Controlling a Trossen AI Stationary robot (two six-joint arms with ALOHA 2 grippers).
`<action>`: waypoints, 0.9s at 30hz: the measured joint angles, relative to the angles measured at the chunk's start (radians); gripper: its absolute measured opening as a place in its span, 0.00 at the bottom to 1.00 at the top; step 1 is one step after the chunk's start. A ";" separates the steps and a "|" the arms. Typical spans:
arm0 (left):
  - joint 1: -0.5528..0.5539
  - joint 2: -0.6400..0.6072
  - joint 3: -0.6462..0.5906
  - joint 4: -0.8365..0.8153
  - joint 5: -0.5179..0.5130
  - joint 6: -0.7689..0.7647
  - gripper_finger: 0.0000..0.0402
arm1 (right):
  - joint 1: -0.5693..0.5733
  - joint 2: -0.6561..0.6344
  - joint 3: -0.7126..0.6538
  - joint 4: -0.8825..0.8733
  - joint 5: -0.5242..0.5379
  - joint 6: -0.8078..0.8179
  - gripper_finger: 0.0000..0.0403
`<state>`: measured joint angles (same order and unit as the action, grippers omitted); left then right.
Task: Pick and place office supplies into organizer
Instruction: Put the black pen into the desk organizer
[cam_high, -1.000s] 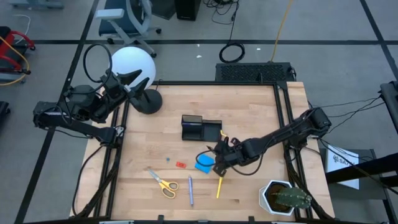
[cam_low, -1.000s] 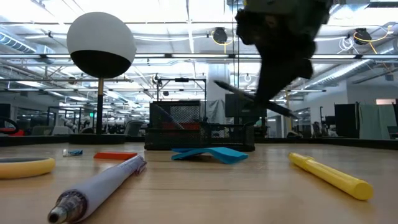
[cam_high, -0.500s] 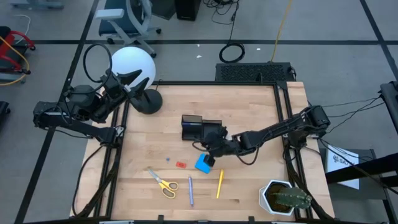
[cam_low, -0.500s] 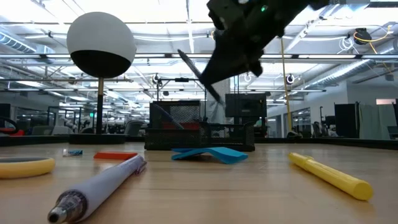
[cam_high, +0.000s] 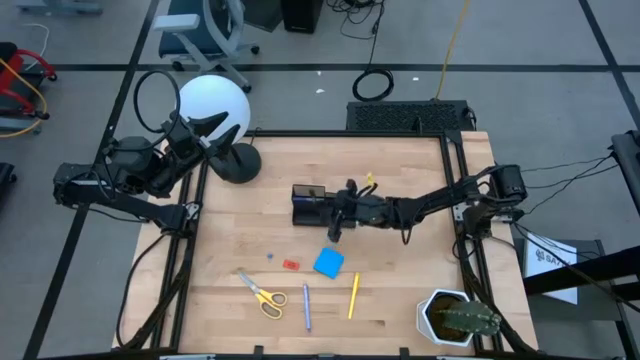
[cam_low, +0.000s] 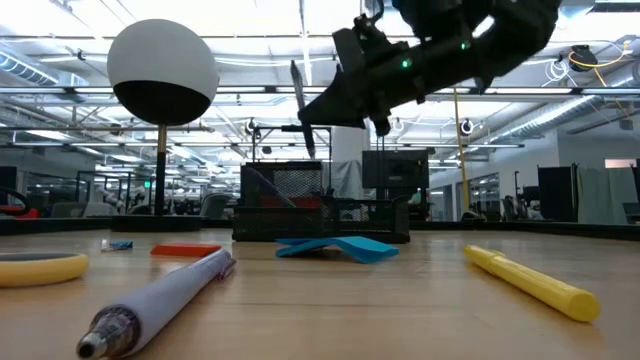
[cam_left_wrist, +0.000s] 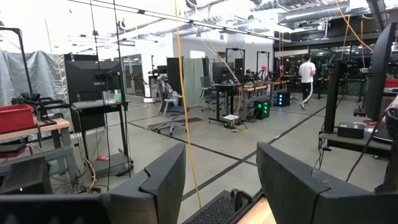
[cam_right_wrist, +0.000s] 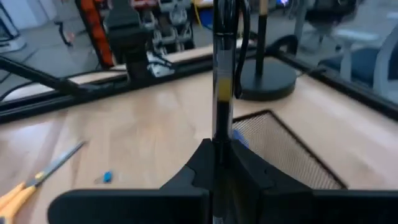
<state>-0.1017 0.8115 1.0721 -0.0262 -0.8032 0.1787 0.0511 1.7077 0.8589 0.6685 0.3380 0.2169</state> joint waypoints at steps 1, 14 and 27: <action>0.000 0.000 0.000 0.000 0.000 0.000 0.50 | -0.010 0.000 -0.010 0.030 -0.002 -0.018 0.05; 0.000 0.000 0.000 0.000 0.000 0.000 0.50 | -0.092 0.000 -0.044 0.191 -0.030 -0.205 0.05; 0.000 0.000 0.000 0.000 0.000 0.000 0.50 | -0.117 0.109 -0.044 0.392 -0.083 -0.274 0.05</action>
<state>-0.1017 0.8114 1.0721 -0.0263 -0.8034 0.1787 -0.0662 1.8166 0.8150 1.0606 0.2546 -0.0575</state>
